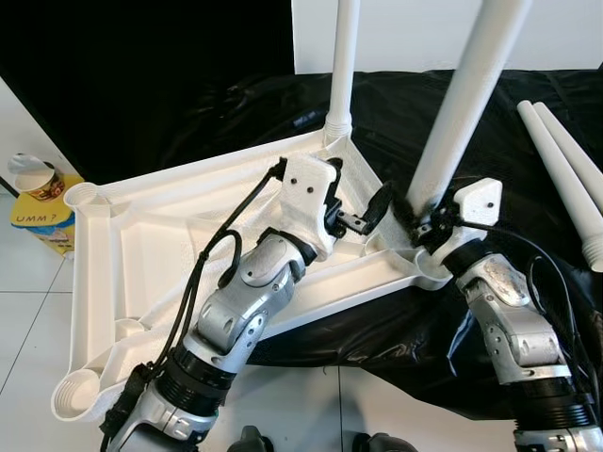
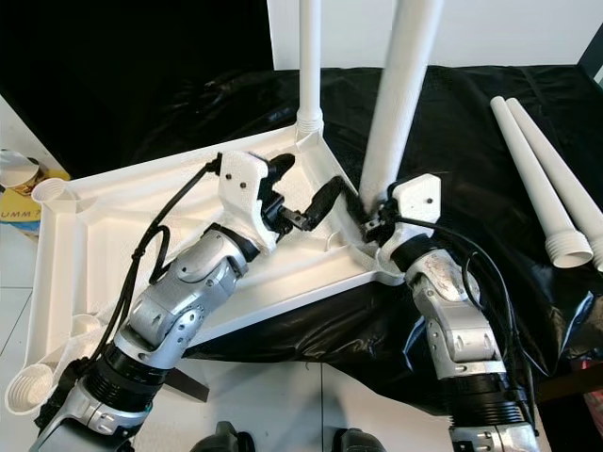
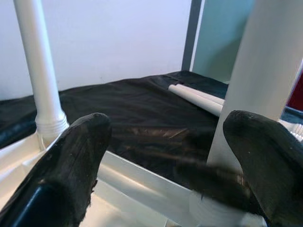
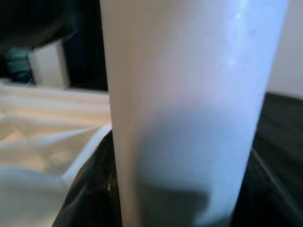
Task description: Building children table
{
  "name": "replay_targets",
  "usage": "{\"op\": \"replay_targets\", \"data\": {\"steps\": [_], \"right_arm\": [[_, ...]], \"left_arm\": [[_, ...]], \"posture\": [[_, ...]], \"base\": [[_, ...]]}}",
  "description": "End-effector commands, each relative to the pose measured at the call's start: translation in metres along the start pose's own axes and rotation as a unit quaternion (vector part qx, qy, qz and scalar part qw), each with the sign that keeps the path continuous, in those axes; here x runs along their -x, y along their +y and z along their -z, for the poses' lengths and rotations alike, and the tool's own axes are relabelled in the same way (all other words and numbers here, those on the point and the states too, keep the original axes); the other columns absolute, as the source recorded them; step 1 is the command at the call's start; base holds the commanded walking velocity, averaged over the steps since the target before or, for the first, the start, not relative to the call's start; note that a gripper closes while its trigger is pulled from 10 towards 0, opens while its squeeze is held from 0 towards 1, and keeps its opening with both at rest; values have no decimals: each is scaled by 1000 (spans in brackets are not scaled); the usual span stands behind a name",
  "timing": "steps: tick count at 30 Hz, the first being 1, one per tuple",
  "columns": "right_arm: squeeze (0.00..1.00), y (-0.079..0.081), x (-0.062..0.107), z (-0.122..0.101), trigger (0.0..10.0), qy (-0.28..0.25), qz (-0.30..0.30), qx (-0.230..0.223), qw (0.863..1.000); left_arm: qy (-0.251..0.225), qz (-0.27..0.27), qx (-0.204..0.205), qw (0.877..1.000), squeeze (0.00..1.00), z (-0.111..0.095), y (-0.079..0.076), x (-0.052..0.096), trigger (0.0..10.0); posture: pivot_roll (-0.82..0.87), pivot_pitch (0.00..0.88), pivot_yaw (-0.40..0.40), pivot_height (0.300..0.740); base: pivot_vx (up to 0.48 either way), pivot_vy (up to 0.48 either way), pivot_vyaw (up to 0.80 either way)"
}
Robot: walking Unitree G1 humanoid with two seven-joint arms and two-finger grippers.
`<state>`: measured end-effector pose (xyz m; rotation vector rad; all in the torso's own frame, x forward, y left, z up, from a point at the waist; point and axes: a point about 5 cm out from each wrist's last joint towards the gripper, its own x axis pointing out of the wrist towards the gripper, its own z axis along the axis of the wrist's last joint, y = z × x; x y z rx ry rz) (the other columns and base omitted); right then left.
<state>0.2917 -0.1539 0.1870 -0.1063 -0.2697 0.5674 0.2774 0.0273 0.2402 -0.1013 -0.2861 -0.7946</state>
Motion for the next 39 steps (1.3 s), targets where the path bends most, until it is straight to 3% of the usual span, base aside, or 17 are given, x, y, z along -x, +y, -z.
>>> {"op": "replay_targets", "data": {"steps": [1, 9, 17, 24, 31, 33, 39], "right_arm": [[0, 7, -2, -4, 10000, 4, -50, -3, 999], [0, 2, -2, -1, 10000, 43, -111, -12, 993], [0, -10, -4, 2, 10000, 58, -109, -18, 992], [0, -21, -6, 3, 10000, 65, -105, -31, 992], [0, -15, -7, 6, 10000, 84, -148, -20, 985], [0, -5, -9, 7, 10000, 90, -194, -20, 977], [0, 0, -10, 7, 10000, 91, -218, -21, 971]], "left_arm": [[-15, 276, -3, 961, 0, -11, -31, 6, 10000], [-21, 338, 0, 941, 0, -28, -32, 14, 10000], [14, 374, -6, 927, 0, -21, -35, 24, 10000], [52, 378, -27, 924, 0, -14, -28, 29, 10000], [51, 389, -20, 920, 0, -19, -31, 28, 10000], [38, 397, -14, 917, 0, -25, -34, 23, 10000], [32, 401, -9, 915, 0, -28, -33, 19, 10000]], "posture": [[16, 93, 15, 740], [27, 88, 7, 740], [26, 88, 1, 740], [27, 86, 1, 740], [27, 86, 0, 740], [28, 85, 0, 740], [30, 82, 0, 740]], "base": [[0, 0, 0], [0, 0, 0], [0, 0, 0], [0, 0, 0], [0, 0, 0], [0, 0, 0], [0, 0, 0]]}}
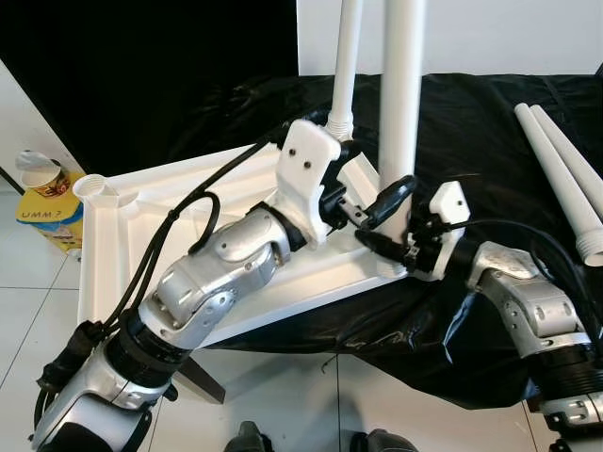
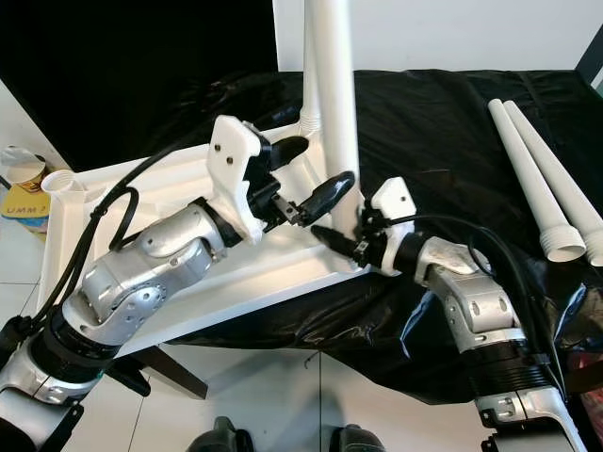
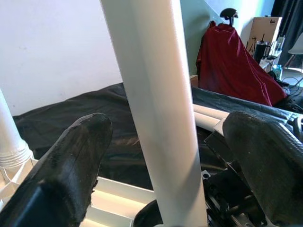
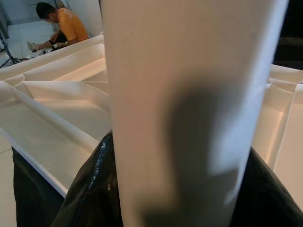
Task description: Building children table
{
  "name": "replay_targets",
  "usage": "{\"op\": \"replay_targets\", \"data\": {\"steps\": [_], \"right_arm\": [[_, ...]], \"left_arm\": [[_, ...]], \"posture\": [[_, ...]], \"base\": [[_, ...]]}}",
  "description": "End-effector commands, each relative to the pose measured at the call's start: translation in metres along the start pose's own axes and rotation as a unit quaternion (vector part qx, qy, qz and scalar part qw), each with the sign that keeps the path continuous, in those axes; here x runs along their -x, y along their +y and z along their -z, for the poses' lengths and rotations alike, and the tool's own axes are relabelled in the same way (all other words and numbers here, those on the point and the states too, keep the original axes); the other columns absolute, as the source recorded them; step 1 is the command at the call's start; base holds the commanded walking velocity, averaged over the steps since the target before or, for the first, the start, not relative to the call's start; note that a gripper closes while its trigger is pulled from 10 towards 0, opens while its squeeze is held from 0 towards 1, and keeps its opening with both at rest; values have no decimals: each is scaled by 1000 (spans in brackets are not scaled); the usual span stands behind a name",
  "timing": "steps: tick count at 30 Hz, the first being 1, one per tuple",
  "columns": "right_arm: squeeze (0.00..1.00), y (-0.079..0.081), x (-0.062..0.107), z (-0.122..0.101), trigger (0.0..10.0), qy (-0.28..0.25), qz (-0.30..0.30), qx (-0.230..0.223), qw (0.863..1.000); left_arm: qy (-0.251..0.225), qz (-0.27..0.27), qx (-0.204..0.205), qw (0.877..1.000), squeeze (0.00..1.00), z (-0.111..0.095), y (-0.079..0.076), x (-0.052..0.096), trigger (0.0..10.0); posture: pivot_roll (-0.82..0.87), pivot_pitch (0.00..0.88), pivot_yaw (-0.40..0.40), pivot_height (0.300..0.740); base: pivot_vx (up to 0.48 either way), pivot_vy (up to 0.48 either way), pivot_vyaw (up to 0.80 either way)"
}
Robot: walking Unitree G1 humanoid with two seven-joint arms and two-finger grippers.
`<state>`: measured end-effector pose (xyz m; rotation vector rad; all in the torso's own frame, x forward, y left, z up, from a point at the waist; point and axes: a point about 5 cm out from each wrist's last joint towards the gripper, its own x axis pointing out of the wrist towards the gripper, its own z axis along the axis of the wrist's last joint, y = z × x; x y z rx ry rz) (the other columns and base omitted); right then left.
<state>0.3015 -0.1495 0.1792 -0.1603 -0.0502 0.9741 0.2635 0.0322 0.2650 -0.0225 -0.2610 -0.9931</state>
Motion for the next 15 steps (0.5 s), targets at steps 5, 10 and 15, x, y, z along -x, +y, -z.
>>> {"op": "replay_targets", "data": {"steps": [5, 10, 15], "right_arm": [[0, 7, -4, -3, 10000, 13, -56, 4, 998], [0, 18, -3, 2, 10000, 31, -100, -2, 994], [0, 19, -2, 4, 10000, 39, -109, -1, 993]], "left_arm": [[-22, 320, 33, 947, 0, -9, -26, 2, 10000], [-54, 329, 76, 940, 0, -24, -21, -1, 10000], [-56, 330, 110, 936, 0, -30, -16, -2, 10000]], "posture": [[33, 86, 0, 740], [38, 89, 0, 740], [36, 85, 4, 740]], "base": [[0, 0, 0], [0, 0, 0], [0, 0, 0]]}}
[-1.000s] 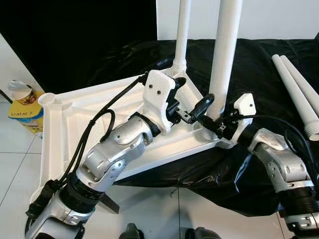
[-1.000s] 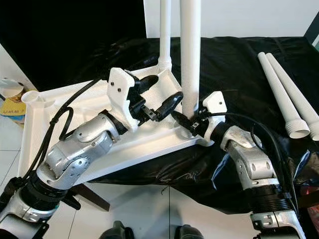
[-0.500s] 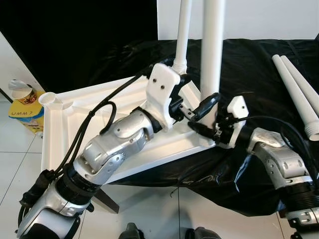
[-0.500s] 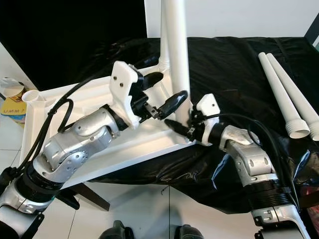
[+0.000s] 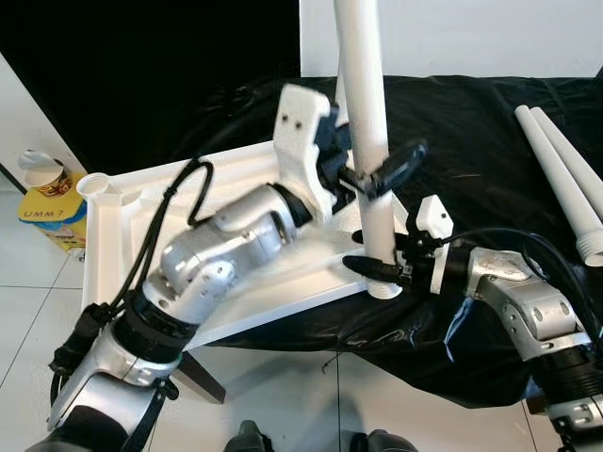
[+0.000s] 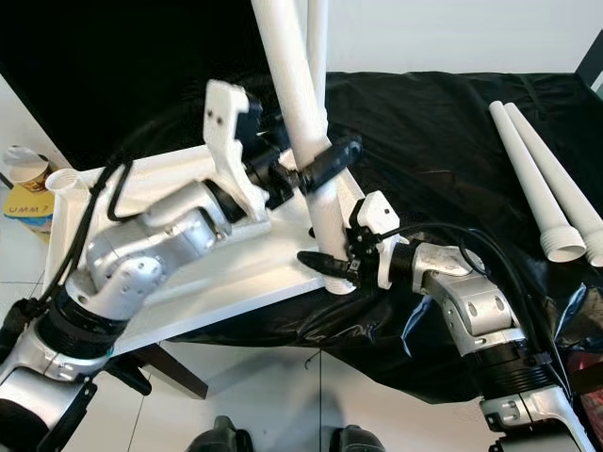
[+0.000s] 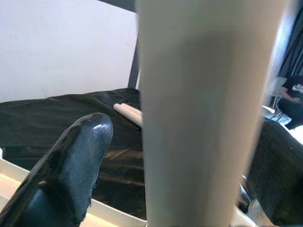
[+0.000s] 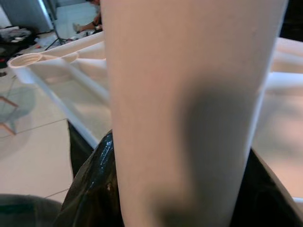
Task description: Building children table
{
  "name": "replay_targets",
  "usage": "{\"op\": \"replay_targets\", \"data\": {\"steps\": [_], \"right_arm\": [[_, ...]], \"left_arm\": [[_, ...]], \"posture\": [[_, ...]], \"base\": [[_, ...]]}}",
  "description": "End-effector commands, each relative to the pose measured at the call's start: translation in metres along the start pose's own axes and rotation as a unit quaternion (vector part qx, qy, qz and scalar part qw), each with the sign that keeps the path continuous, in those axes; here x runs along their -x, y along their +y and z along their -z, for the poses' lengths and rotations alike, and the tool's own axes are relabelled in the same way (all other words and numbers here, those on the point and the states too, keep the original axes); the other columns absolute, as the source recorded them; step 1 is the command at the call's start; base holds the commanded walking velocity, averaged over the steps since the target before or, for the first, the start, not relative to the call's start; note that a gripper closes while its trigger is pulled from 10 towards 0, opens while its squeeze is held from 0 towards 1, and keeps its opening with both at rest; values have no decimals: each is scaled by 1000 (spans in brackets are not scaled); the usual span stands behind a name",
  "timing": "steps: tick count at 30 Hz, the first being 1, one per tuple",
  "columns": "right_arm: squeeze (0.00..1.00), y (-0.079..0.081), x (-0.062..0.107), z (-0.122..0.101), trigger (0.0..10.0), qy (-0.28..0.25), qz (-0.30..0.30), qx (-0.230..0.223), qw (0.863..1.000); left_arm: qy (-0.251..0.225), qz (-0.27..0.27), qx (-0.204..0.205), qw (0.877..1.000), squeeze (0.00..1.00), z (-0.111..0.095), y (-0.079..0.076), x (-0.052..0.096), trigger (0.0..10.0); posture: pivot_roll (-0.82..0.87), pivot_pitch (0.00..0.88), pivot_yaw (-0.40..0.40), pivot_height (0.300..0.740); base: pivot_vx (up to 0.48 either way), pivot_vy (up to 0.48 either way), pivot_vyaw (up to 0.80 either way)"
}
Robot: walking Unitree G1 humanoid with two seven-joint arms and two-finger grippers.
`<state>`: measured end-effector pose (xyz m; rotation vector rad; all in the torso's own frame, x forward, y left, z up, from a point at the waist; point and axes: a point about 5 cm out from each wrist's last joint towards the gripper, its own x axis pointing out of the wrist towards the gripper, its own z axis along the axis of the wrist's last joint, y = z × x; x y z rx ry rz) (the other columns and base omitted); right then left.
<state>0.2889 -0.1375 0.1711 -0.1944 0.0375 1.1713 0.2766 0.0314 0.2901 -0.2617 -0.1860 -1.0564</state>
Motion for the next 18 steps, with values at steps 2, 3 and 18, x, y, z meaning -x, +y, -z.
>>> {"op": "replay_targets", "data": {"steps": [2, 3, 18], "right_arm": [[0, 2, 1, 0, 10000, 4, -8, 5, 1000], [0, 2, 1, 0, 10000, 4, -8, 5, 1000], [0, -2, 0, -2, 10000, 8, 0, -21, 1000]], "left_arm": [[-6, 319, 28, 947, 0, -5, -31, 11, 0], [-6, 319, 28, 947, 0, -5, -31, 11, 0], [0, 320, 25, 947, 0, -9, -32, 8, 0]], "posture": [[36, 82, 6, 740], [36, 82, 6, 740], [48, 78, 7, 740]], "base": [[0, 0, 0], [0, 0, 0], [0, 0, 0]]}}
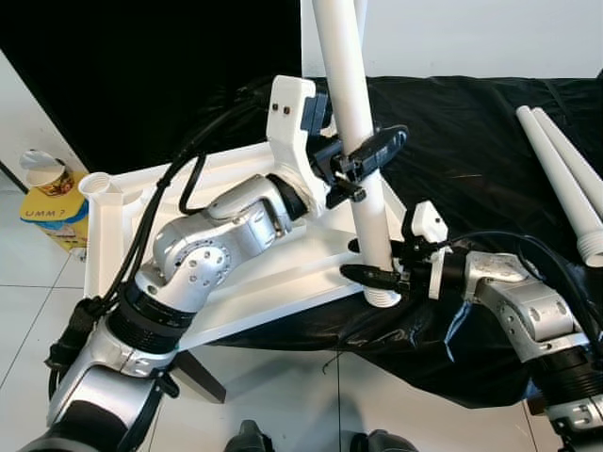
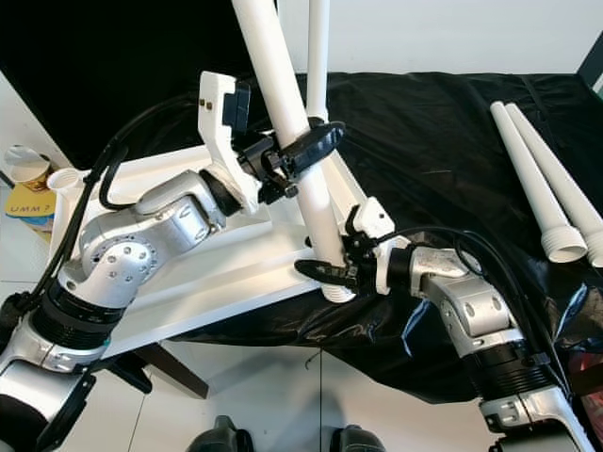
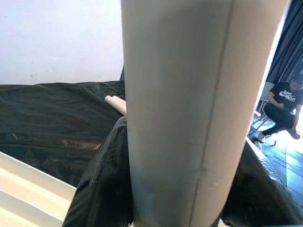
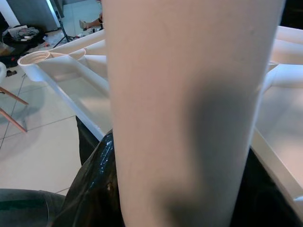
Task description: Building children table
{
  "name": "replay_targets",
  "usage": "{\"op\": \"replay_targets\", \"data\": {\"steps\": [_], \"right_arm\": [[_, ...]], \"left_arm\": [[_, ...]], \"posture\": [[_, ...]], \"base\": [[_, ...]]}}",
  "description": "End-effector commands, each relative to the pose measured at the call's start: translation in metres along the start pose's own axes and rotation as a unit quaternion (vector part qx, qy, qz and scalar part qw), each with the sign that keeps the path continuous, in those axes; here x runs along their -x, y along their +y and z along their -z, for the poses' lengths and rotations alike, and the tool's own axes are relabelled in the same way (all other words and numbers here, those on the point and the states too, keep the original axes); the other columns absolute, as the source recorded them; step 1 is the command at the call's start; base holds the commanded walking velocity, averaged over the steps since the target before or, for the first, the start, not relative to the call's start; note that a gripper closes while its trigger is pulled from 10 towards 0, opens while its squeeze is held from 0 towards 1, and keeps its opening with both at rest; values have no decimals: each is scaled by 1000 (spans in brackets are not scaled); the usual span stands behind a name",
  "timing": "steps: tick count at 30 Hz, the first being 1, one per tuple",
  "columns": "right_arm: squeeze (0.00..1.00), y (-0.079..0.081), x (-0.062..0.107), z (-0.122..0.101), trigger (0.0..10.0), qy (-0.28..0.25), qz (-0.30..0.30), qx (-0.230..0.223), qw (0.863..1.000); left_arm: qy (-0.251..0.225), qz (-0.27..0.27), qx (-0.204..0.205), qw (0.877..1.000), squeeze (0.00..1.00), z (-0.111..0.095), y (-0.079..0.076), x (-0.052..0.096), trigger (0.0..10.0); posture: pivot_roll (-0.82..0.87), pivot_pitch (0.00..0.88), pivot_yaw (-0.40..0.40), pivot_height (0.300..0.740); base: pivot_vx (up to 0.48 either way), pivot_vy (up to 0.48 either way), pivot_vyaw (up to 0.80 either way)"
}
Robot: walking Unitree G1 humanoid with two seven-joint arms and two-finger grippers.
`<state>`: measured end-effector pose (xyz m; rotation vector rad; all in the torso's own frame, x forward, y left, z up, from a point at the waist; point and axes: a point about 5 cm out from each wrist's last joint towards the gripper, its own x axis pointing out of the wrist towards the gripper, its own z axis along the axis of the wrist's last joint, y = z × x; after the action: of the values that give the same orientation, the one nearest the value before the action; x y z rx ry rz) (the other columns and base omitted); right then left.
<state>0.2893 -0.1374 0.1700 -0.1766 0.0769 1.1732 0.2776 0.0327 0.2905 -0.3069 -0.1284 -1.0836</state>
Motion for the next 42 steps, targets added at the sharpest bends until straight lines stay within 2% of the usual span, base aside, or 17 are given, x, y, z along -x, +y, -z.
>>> {"op": "replay_targets", "data": {"steps": [1, 5, 6, 7, 8, 10, 15, 17, 23, 24, 25, 30, 33, 35, 36, 39, 42], "right_arm": [[0, -1, 0, -3, 10000, -3, 3, -3, 1000], [0, -2, -1, -3, 10000, -2, 4, -10, 1000], [0, -4, -1, -4, 10000, -9, 11, -10, 1000], [0, -5, 0, -5, 10000, -14, 17, -11, 1000], [1000, -7, -1, -8, 10000, -24, 25, -9, 999], [1000, -10, -3, -13, 10000, -42, 39, -6, 998], [1000, -12, -4, -17, 10000, -53, 51, -5, 997], [1000, -14, -2, -22, 10000, -67, 83, -3, 994], [1000, -16, -3, -25, 10000, -81, 120, 1, 989], [1000, -18, -6, -27, 10000, -86, 148, 6, 985], [0, -19, -10, -28, 10000, -87, 181, 12, 980], [0, -19, -24, -29, 10000, -90, 261, 27, 961], [0, -17, -31, -28, 10000, -89, 280, 23, 956], [0, -17, -43, -27, 10000, -87, 328, 12, 941], [0, -17, -43, -27, 10000, -87, 328, 12, 941], [0, -16, -54, -27, 10000, -85, 383, 2, 920], [0, -16, -59, -28, 10000, -81, 406, 8, 910]], "left_arm": [[-3, 312, -12, 950, 0, -6, -34, 7, 0], [1, 301, -16, 953, 0, -5, -30, 7, 0], [4, 286, -21, 958, 0, -5, -29, 6, 3020], [6, 276, -24, 961, 0, -6, -29, 5, 10000], [3, 254, -38, 966, 0, -8, -26, 3, 10000], [2, 198, -77, 977, 0, -12, -18, -2, 10000], [6, 145, -104, 984, 0, -15, -10, -7, 10000], [16, 68, -119, 990, 0, -19, 2, -14, 10000], [11, 34, -124, 992, 0, -23, 6, -19, 10000], [5, 14, -124, 992, 0, -26, 8, -22, 10000], [1, -6, -122, 993, 0, -28, 11, -26, 10000], [-17, -50, -105, 993, 0, -37, 16, -34, 10000], [-22, -59, -105, 993, 0, -38, 16, -36, 10000], [-31, -67, -101, 992, 0, -39, 14, -41, 10000], [-31, -67, -101, 992, 0, -39, 14, -41, 10000], [-40, -76, -91, 992, 0, -38, 9, -44, 10000], [-44, -79, -85, 992, 0, -38, 8, -46, 10000]], "posture": [[48, 78, 7, 740], [48, 78, 7, 740], [58, 76, 6, 740], [58, 76, 6, 740], [60, 77, 5, 740], [58, 80, 7, 740], [55, 86, 10, 740], [43, 94, 19, 740], [34, 95, 26, 740], [28, 99, 29, 740], [20, 101, 33, 740], [15, 106, 41, 740], [14, 107, 46, 740], [12, 113, 56, 740], [12, 113, 56, 740], [16, 119, 59, 740], [28, 122, 58, 740]], "base": [[0, 0, 0], [0, 0, 0], [0, 0, 0], [0, 0, 0], [0, 0, 0], [0, 0, 0], [0, 0, 0], [0, 0, 0], [0, 0, 0], [0, 0, 0], [0, 0, 0], [0, 0, 0], [0, 0, 0], [0, 0, 0], [0, 0, 0], [0, 0, 0], [0, 0, 0]]}}
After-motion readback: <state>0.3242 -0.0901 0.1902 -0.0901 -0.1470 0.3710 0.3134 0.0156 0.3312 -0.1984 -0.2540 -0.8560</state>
